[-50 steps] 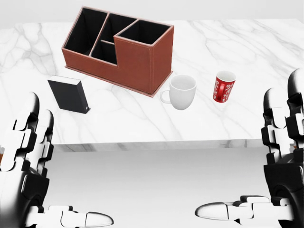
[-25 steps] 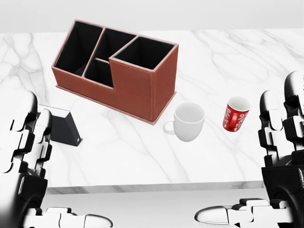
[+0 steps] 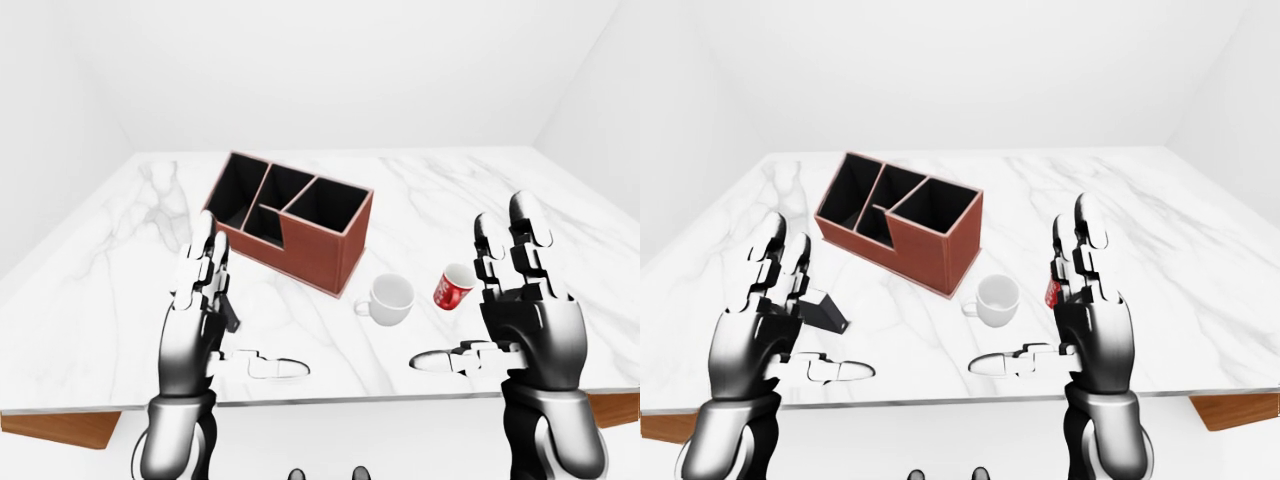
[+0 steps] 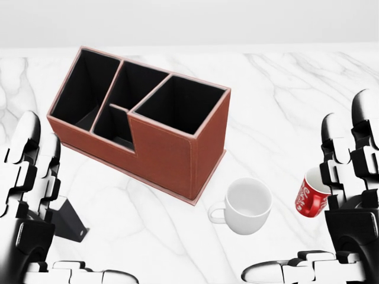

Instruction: Pick up the red mug and place it to the right of the caddy.

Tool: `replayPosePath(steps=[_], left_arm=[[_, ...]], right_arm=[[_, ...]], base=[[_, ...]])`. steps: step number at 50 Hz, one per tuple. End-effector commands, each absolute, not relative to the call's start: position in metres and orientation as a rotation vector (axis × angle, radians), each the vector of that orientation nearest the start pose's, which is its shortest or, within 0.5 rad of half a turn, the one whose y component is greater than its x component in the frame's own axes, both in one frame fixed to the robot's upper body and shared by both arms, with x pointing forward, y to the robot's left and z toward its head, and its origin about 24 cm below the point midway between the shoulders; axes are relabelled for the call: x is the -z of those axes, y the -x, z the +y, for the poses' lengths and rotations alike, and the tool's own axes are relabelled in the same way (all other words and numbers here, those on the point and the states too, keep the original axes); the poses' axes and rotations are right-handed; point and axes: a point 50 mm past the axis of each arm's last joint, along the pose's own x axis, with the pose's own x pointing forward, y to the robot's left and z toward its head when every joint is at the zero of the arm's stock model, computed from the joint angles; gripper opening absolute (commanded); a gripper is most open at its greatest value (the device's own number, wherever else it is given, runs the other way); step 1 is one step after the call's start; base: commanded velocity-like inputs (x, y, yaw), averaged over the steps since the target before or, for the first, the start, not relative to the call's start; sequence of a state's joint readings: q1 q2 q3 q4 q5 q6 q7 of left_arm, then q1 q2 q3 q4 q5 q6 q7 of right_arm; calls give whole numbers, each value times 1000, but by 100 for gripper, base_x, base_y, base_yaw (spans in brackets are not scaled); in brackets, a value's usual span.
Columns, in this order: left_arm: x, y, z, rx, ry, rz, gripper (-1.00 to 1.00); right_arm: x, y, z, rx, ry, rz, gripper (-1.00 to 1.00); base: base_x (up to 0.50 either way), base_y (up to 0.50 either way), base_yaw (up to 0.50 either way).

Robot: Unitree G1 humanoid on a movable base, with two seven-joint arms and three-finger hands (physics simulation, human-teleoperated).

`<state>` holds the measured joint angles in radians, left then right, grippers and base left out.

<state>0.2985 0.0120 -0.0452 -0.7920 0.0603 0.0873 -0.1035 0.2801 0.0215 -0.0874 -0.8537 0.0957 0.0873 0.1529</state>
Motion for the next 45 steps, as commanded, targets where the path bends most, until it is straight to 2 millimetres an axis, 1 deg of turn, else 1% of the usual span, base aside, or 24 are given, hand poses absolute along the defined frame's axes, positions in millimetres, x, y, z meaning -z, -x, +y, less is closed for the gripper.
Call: replayPosePath(steps=[1,8,15,18,21,25,33,37,39,45], left_arm=[[-155,-173,151,53,-100,-428,100],[-152,-174,151,52,-98,-411,100],[-154,-173,151,53,-100,-422,100],[-148,-175,151,51,-99,-394,100],[-155,-174,151,53,-101,-425,100],[-152,-174,150,57,-100,-413,100],[-155,-174,152,51,-101,-426,100],[-152,-174,151,52,-100,-411,100],[-154,-173,151,53,-101,-424,100],[-156,-172,151,53,-102,-432,100]], right_arm=[[-170,-167,-170,-22,2,-511,100],[-170,-167,-170,-20,3,-514,100],[-170,-167,-170,-21,2,-510,100],[-170,-167,-170,-17,2,-512,100],[-170,-168,-171,-12,1,-513,100],[-170,-168,-171,-8,2,-516,100],[-170,-169,-171,-7,-4,-514,100],[-171,-168,-172,-12,-16,-524,100],[-171,-168,-171,-16,-12,-521,100],[-174,-165,-172,-15,-22,-536,100]], base=[[50,0,0],[50,0,0],[50,0,0],[50,0,0],[50,0,0],[48,0,0],[2,0,0],[0,0,0],[0,0,0],[0,-50,0]])
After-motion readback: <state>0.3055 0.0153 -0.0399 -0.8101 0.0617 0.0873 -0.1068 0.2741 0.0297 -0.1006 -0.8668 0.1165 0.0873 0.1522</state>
